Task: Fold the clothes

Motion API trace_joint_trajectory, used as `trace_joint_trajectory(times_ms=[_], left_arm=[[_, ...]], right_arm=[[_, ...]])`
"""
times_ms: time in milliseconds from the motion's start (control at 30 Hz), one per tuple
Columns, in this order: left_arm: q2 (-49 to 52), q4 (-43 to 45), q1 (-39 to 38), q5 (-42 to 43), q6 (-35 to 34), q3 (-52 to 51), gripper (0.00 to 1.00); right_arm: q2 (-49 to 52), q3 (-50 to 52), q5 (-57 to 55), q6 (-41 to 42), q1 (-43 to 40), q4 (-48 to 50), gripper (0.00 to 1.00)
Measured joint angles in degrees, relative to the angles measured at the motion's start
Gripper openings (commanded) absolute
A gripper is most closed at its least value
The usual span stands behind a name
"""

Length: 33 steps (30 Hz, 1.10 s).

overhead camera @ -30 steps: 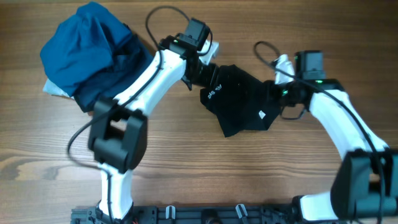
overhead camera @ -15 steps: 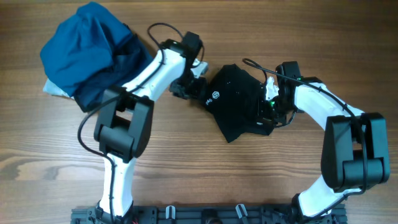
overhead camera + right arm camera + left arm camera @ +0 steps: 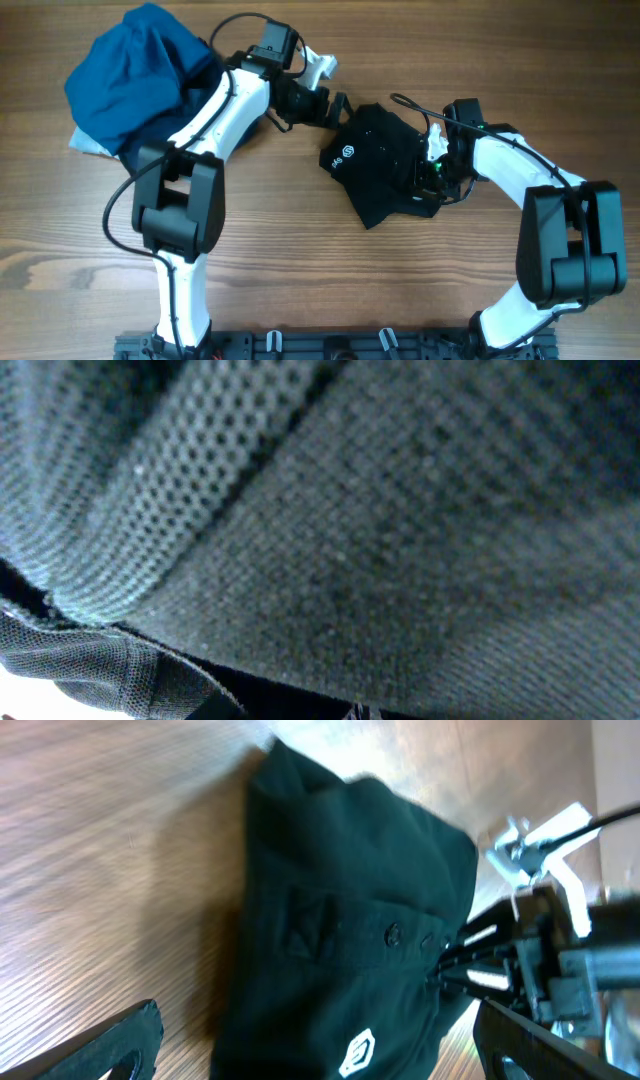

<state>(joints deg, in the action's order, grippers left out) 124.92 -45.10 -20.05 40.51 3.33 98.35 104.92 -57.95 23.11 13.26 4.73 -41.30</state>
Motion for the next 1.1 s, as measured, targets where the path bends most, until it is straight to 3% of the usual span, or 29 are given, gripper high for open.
trace_joint_trajectory(times_ms=[200,267,300,367,433,800,900,1100], left_arm=[[7.2,0.1,-3.0,3.5,5.7,0.0,0.98],[7.3,0.2,-3.8,4.3,6.2,0.1,0.90],[7.5,0.2,-4.6,4.8,6.6,0.1,0.77],[7.6,0.3,-5.6,5.0,7.0,0.1,0.29],[7.9,0.4,-6.6,5.0,7.3,0.1,0.04],[6.4,-1.6,-6.9,7.6,7.6,-0.1,0.04],[-0.1,-2.6,-3.4,8.0,7.6,-0.6,0.04],[-18.8,1.4,10.6,8.8,7.6,-0.2,0.04]], right_arm=[[0.0,0.0,0.0,0.0,0.0,-0.1,0.27],[0.0,0.0,0.0,0.0,0.0,-0.3,0.26],[0.0,-0.1,0.0,0.0,0.0,-0.3,0.27],[0.0,-0.1,-0.1,0.0,0.0,-0.5,0.26],[0.0,-0.1,-0.2,0.0,0.0,-0.7,0.25],[-4.4,-4.4,-4.0,-0.5,-1.2,-12.2,0.30],[-12.8,-9.9,-5.4,-0.7,-2.6,-14.5,0.33],[-27.1,-17.6,-5.9,-0.7,-3.6,-14.6,0.34]])
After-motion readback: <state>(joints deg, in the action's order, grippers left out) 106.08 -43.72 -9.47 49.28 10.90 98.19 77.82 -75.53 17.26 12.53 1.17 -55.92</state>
